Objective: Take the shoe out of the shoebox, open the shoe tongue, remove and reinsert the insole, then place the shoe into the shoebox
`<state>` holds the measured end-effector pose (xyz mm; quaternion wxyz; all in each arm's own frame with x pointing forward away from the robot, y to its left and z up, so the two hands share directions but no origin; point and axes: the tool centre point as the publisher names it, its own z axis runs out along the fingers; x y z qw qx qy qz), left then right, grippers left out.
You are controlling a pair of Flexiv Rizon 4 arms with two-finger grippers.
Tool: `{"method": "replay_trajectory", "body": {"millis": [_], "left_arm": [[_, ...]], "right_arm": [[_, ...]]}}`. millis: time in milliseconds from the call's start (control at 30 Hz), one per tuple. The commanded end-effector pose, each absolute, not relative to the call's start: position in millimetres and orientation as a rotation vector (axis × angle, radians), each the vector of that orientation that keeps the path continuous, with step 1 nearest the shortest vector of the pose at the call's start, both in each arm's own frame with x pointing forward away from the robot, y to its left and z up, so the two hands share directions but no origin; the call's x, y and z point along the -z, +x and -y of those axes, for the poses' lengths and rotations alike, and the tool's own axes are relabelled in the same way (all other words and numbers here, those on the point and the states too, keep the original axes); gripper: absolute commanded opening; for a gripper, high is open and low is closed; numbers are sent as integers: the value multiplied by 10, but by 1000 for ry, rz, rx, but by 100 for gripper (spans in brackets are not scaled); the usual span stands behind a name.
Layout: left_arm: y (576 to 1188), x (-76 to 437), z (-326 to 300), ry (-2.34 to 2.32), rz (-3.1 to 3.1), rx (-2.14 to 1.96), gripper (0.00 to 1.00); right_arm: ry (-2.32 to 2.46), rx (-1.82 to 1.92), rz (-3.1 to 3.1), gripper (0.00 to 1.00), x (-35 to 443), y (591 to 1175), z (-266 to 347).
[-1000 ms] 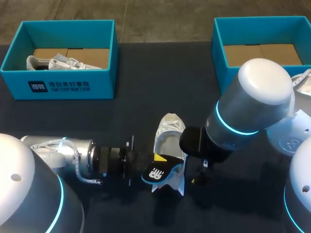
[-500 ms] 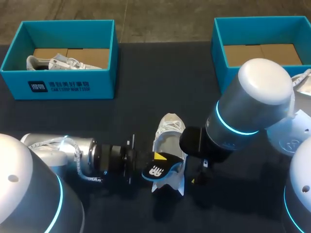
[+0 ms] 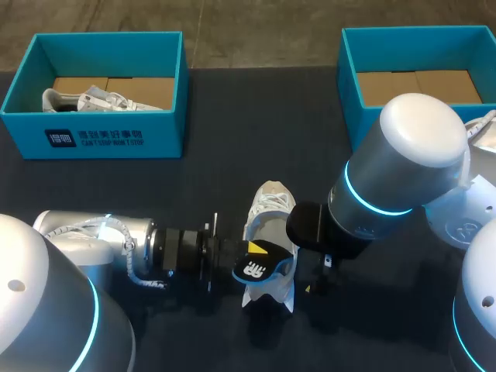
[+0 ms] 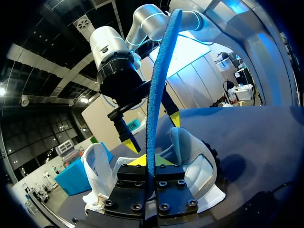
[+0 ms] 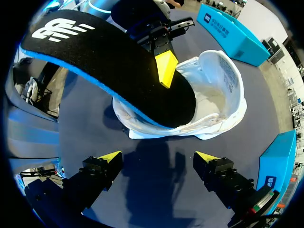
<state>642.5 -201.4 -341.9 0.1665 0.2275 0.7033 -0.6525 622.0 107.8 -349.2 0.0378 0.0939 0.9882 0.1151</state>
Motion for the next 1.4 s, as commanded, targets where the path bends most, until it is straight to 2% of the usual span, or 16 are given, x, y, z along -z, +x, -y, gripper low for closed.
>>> {"method": "replay_trajectory", "body": {"millis": [33, 267, 300, 367, 433, 533, 700, 1067, 1233, 1400], "left_arm": [[6425, 3419, 2039, 646, -2010, 1851, 0], [6407, 3414, 2023, 645, -2018, 1843, 0], [6406, 3416, 2016, 643, -2022, 1840, 2], [6400, 3414, 2002, 641, -2025, 1836, 16], [6394, 3409, 1993, 640, -2025, 1833, 15], [6371, 3386, 1983, 640, -2025, 1826, 24], [6353, 3354, 1988, 642, -2018, 1821, 29], [6296, 3247, 2024, 675, -2037, 1762, 31], [6282, 3196, 2051, 693, -2065, 1717, 26], [6275, 3171, 2087, 712, -2087, 1699, 29]], "right_arm": [[286, -358, -3031, 100, 3498, 6211, -1063], [286, -358, -3031, 100, 3498, 6211, -1063], [286, -358, -3031, 100, 3498, 6211, -1063], [286, -358, -3031, 100, 3498, 6211, -1063], [286, -358, -3031, 100, 3498, 6211, -1063], [286, -358, -3031, 100, 3498, 6211, -1063], [286, -358, -3031, 100, 3498, 6211, -1063], [286, -358, -3031, 100, 3498, 6211, -1063], [286, -358, -3031, 100, 3498, 6211, -1063], [286, -358, -3031, 100, 3498, 6211, -1063]]}}
